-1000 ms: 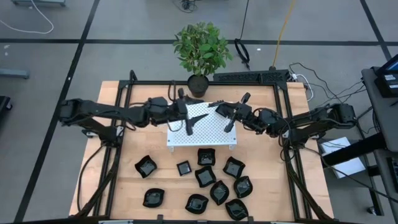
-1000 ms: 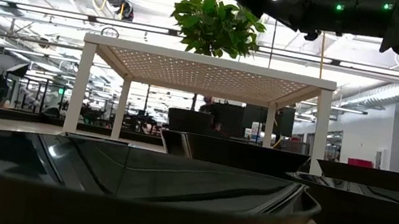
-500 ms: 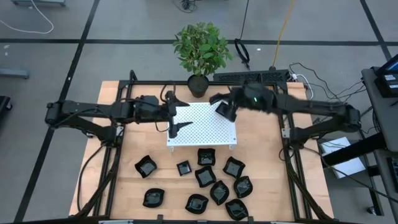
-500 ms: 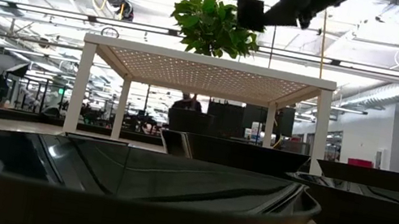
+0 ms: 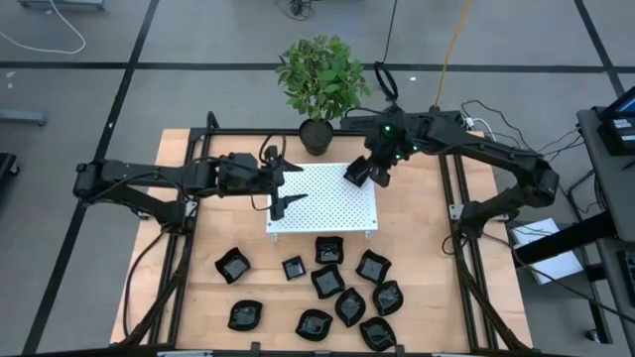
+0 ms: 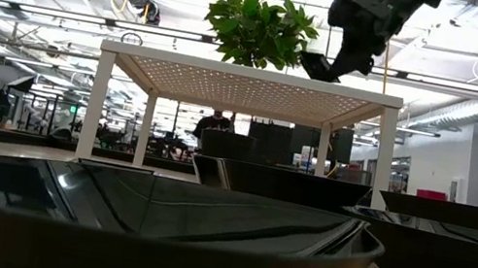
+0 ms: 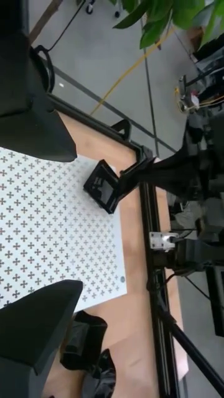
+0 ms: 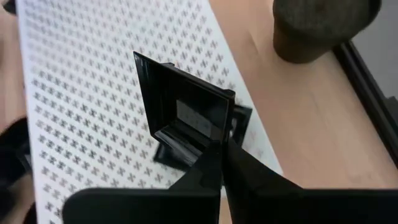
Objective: Pick & Place Mini shaped plates
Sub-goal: Stack the black square plate on top of the black square plate on the shelf
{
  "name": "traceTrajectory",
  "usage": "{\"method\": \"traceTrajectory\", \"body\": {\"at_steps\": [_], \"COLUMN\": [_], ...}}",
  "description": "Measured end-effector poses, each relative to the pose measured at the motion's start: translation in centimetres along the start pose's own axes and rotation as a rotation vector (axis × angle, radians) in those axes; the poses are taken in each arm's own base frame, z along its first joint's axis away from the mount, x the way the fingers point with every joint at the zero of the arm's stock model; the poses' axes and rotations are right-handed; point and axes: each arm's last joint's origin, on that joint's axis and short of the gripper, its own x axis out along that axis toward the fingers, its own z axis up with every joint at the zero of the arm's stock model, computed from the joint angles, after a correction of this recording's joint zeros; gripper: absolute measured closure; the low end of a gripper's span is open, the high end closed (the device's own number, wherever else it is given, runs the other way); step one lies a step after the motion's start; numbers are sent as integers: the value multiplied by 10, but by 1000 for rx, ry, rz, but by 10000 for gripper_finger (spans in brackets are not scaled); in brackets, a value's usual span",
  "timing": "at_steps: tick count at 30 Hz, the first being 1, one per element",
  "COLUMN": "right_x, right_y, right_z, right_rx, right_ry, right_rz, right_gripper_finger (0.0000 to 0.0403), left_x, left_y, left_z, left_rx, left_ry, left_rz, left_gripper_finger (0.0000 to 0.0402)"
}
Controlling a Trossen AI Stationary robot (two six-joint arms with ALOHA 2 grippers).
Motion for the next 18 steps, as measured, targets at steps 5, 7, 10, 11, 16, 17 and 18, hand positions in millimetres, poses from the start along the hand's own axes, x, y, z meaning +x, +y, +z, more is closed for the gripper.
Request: {"method": "traceTrajectory", "body": {"at_steps": [5, 7, 10, 11, 16, 17, 18], "right_x": [4, 4, 6, 6, 9, 11, 12], "right_y": [0, 0, 0, 0, -1, -1, -1], "right_z": [-2, -3, -5, -6, -9, -10, -11], "right_rx": [-13, -20, -26, -25, -25, -25, -25], "right_ry": [31, 42, 58, 62, 71, 74, 75], "right_rz": [4, 5, 7, 7, 8, 8, 8], "right_gripper_finger": [403, 403, 403, 403, 403, 403, 403], "left_x": [0, 0, 0, 0, 0, 0, 0], "left_y": [0, 0, 0, 0, 0, 0, 0], "left_z": [0, 0, 0, 0, 0, 0, 0], "left_rx": [-1, -5, -5, -5, -2, -2, -3], "left_ry": [3, 2, 2, 2, 2, 2, 2], "left_rz": [0, 0, 0, 0, 0, 0, 0], "left_gripper_finger": [72, 74, 79, 80, 84, 83, 82]}}
